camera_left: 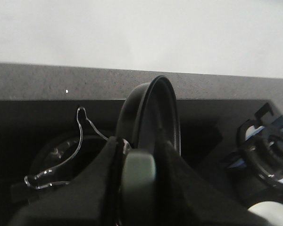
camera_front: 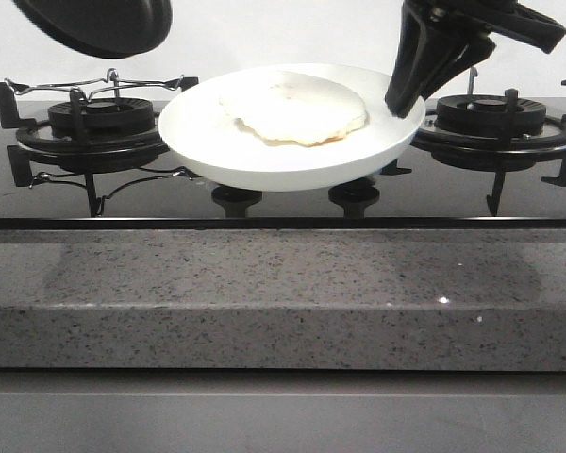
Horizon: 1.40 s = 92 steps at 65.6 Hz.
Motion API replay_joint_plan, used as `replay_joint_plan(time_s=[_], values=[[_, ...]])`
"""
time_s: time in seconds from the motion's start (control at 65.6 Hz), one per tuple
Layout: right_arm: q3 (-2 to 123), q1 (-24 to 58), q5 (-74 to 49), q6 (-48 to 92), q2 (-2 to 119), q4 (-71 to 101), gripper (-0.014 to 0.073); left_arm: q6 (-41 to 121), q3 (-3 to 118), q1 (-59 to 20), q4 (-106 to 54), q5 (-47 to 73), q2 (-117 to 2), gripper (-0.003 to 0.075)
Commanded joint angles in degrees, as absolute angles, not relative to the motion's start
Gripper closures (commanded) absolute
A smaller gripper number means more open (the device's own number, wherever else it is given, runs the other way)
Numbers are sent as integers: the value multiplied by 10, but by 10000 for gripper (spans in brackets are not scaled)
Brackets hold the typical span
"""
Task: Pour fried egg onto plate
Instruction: 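Lower the empty pan back onto its burner with the left gripper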
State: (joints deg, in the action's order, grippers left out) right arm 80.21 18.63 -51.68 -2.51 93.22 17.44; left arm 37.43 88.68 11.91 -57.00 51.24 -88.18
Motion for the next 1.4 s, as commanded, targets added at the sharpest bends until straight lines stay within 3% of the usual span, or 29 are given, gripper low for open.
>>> replay_joint_plan(time_s=[0.0,0.29,1.037,1.159,1.387], values=[[818,188,-491,-21,907,186,690,366,909,164,-710,550,-894,740],[818,188,-491,-21,907,186,690,366,909,224,-870,663,-1013,740],[818,188,-491,-21,907,186,690,324,909,226,-868,658,-1086,735],[818,188,-491,-21,907,186,690,324,909,226,-859,658,-1086,656],[818,188,-491,-21,907,186,690,325,909,226,-838,664,-1086,364]])
